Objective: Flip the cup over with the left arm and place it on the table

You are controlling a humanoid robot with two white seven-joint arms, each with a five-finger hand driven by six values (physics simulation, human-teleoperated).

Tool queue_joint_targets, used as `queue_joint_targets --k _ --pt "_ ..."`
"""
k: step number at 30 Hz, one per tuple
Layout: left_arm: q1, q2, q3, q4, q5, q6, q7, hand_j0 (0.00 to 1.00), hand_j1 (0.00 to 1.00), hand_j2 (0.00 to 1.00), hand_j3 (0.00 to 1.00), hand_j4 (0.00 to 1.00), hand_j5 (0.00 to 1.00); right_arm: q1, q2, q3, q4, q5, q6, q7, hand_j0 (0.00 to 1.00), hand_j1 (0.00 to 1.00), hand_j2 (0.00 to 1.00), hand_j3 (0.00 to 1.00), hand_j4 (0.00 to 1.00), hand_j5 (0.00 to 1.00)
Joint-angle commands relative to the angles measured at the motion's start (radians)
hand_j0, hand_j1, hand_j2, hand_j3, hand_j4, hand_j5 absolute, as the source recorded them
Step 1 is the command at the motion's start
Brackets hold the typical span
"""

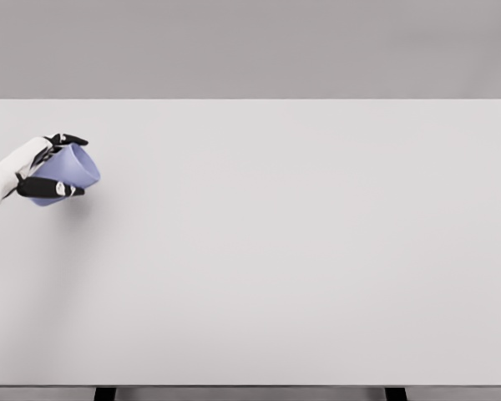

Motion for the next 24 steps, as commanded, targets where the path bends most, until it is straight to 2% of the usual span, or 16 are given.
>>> queue_joint_targets --k 1,10,17,20,24 --pt "0.000 -0.002 0.009 0.000 -0.001 -0.053 0.000 0.76 0.76 0.76 0.76 0.76 0.76 0.000 0.000 0.000 0.000 0.000 0.000 0.000 1.00 1.00 1.00 1.00 1.00 1.00" --pt "0.000 -0.085 0.049 0.017 -0.001 -0.147 0.002 0.77 0.77 0.77 0.77 0.77 0.77 0.000 0.000 0.000 0.000 0.000 0.000 0.000 1.00 1.00 1.00 1.00 1.00 1.00" --pt "0.003 -0.160 0.083 0.040 0.001 -0.159 0.002 0.77 0.77 0.77 0.77 0.77 0.77 0.000 0.000 0.000 0.000 0.000 -0.001 0.000 1.00 1.00 1.00 1.00 1.00 1.00" --pt "0.002 -0.195 0.086 0.080 0.001 -0.195 0.000 0.77 0.77 0.77 0.77 0.77 0.77 0.000 0.000 0.000 0.000 0.000 0.000 0.000 1.00 1.00 1.00 1.00 1.00 1.00" --pt "0.002 -0.240 0.099 0.094 -0.001 -0.222 0.002 0.77 0.77 0.77 0.77 0.77 0.77 0.000 0.000 0.000 0.000 0.000 0.000 0.000 1.00 1.00 1.00 1.00 1.00 1.00"
